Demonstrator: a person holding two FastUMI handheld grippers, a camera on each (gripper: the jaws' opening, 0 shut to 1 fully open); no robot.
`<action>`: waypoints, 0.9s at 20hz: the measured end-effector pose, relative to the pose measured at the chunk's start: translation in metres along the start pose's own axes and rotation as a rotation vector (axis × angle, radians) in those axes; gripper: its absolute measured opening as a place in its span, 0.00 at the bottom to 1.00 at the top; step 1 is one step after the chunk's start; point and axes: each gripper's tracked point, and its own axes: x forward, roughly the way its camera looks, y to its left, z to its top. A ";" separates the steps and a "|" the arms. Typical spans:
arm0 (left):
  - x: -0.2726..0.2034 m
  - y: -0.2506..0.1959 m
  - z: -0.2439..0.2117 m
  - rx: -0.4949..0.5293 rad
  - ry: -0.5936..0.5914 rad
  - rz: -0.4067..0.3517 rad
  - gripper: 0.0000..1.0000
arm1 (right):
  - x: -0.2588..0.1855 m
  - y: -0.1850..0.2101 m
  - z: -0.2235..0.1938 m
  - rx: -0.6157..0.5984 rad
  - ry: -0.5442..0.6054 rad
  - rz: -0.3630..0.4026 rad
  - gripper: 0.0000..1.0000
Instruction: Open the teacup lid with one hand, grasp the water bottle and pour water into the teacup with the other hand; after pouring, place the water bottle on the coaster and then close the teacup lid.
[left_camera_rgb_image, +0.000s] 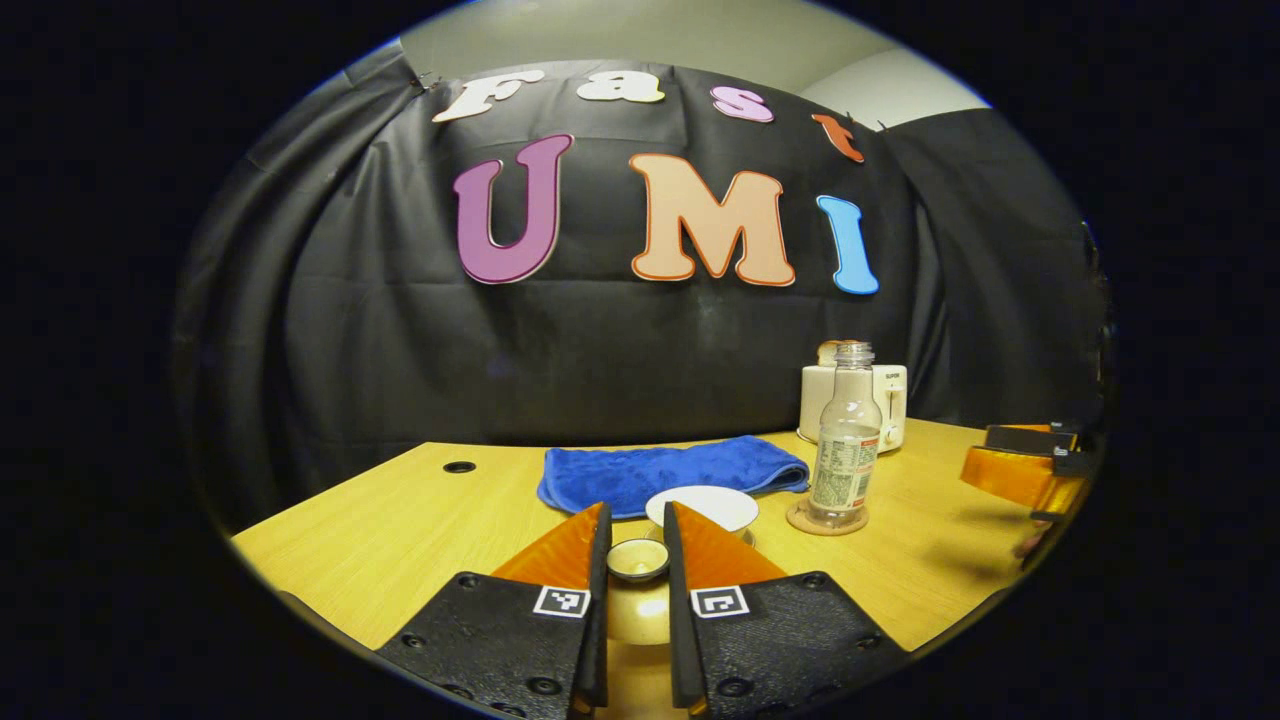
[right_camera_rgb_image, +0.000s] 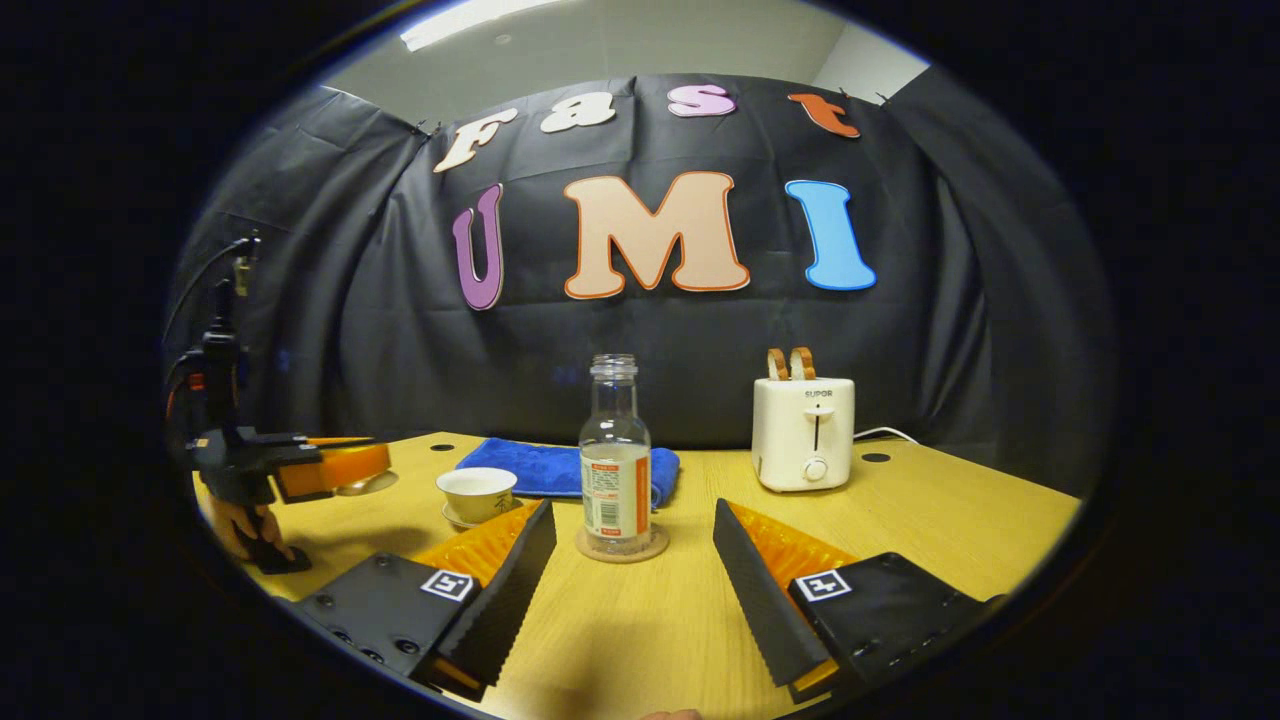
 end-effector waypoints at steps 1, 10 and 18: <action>0.010 -0.004 0.001 0.001 -0.003 -0.006 0.22 | -0.003 -0.005 0.000 -0.001 0.002 0.005 0.96; 0.086 -0.029 -0.001 0.010 0.009 -0.015 0.22 | -0.022 -0.037 0.002 0.000 -0.001 0.000 0.96; 0.101 -0.036 -0.018 0.113 0.124 0.007 0.22 | -0.024 -0.037 0.002 -0.001 0.000 0.005 0.96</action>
